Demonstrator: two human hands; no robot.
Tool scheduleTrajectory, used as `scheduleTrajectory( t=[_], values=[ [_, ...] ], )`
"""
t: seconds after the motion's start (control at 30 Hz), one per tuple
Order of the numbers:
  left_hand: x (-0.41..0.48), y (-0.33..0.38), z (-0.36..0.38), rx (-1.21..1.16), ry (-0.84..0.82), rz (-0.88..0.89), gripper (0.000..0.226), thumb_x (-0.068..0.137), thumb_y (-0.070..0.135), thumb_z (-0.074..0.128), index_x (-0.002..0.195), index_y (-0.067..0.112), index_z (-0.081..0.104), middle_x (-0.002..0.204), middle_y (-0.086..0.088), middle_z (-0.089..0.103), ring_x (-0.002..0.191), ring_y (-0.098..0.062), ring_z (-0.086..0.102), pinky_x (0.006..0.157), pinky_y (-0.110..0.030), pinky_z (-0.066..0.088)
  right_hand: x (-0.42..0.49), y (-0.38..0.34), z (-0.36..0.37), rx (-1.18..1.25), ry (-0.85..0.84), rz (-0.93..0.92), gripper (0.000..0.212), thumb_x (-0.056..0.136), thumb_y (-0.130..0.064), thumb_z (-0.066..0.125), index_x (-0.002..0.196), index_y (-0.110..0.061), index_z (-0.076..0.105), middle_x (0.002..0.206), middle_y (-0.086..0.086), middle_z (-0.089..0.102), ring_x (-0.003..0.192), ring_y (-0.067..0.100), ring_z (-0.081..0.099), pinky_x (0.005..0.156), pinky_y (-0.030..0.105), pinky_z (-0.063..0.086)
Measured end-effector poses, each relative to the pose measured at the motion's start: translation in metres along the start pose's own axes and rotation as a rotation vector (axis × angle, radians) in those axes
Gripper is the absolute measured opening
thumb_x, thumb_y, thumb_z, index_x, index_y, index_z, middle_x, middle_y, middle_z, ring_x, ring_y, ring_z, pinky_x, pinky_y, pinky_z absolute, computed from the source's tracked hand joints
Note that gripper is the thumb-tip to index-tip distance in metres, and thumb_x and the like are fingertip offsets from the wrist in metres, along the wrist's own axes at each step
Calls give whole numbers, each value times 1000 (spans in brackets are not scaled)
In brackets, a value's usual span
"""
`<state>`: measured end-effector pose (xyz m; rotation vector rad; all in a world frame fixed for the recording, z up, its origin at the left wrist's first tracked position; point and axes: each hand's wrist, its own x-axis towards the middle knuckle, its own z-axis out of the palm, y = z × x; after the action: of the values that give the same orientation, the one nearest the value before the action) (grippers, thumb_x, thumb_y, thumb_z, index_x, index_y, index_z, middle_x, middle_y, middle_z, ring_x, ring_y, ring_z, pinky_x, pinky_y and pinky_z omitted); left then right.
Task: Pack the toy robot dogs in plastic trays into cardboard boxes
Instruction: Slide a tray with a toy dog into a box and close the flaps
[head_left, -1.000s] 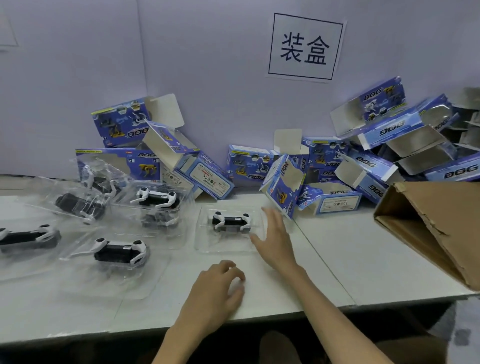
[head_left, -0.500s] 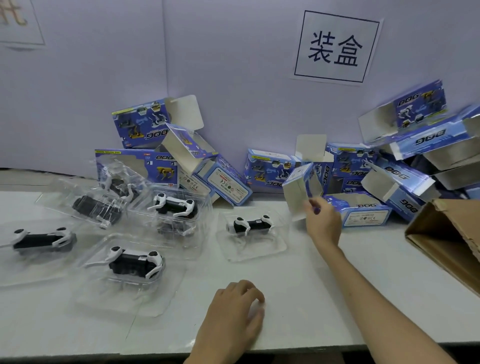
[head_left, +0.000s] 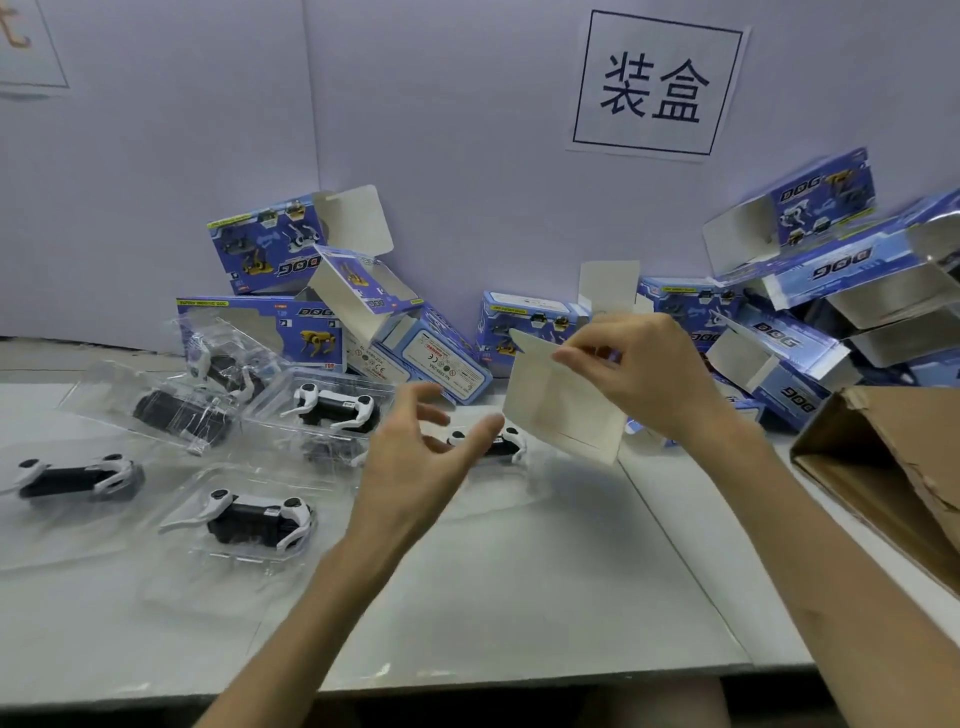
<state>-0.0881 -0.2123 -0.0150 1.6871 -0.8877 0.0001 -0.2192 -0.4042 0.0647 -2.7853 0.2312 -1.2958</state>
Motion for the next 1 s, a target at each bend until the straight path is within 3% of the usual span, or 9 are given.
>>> scheduleTrajectory(
  t=[0.13, 0.23, 0.37, 0.43, 0.5, 0.6, 0.73, 0.83, 1.0],
  values=[
    [25, 26, 8, 103, -125, -77, 46, 80, 55, 73, 109, 20, 64, 94, 2, 69, 82, -17, 70, 76, -43, 59, -4, -28, -15, 73, 10, -93, 28, 89, -40, 69, 84, -14, 81, 70, 1, 67, 61, 17, 54, 57, 39, 47],
    [18, 33, 12, -8, -162, -78, 21, 92, 34, 68, 97, 15, 69, 88, -8, 71, 73, -22, 71, 69, -46, 61, -6, -37, -25, 259, 26, -76, 31, 86, -38, 69, 84, -10, 80, 69, 1, 66, 63, 19, 57, 58, 39, 45],
    [5, 37, 9, -81, -85, 31, 13, 93, 17, 65, 82, 13, 69, 72, -5, 69, 57, -21, 69, 55, -39, 61, -11, -36, -32, 499, 119, 59, 24, 80, -41, 75, 79, -17, 76, 66, -11, 64, 62, 2, 53, 61, 17, 42],
    [2, 40, 4, -87, -51, 23, 15, 93, 11, 63, 80, 9, 68, 69, -7, 67, 53, -23, 68, 51, -35, 59, -18, -32, -36, 646, 6, 119, 25, 78, -42, 82, 97, -27, 75, 85, -8, 71, 74, 4, 61, 72, 16, 49],
    [-3, 44, -3, -120, -73, -24, 15, 93, 6, 60, 80, 5, 65, 66, -9, 67, 52, -25, 68, 49, -32, 58, -33, -24, -36, 799, -174, 113, 53, 74, -38, 80, 125, -34, 64, 113, -7, 69, 101, 10, 65, 87, 23, 52],
    [-13, 47, -11, -112, -113, -26, 18, 93, 4, 59, 76, 4, 62, 56, -3, 65, 49, -27, 66, 46, -32, 56, -60, -19, -31, 867, -166, 225, 68, 70, -38, 83, 131, -36, 53, 127, -8, 63, 119, 13, 60, 98, 35, 50],
    [-28, 49, -13, -77, -33, 52, 15, 90, 4, 60, 76, 2, 62, 59, -10, 65, 46, -26, 64, 44, -34, 56, -89, -20, -29, 588, 75, 575, 54, 59, -64, 79, 92, -26, 56, 87, -11, 66, 77, 7, 67, 74, 31, 54],
    [-39, 49, -6, -68, -34, 41, 12, 88, 7, 63, 77, 2, 62, 58, -9, 64, 45, -25, 64, 44, -34, 56, -106, -23, -29, 552, -130, 689, 56, 69, -67, 67, 70, -12, 60, 60, -1, 63, 48, 16, 61, 60, 36, 49],
    [-38, 44, -3, -87, -100, -80, 10, 90, 10, 64, 81, 4, 64, 67, -7, 63, 47, -21, 65, 47, -34, 57, -115, -28, -28, 795, -202, 795, 45, 80, -43, 69, 90, 1, 71, 72, 4, 73, 58, 19, 68, 58, 26, 58]
  ],
)
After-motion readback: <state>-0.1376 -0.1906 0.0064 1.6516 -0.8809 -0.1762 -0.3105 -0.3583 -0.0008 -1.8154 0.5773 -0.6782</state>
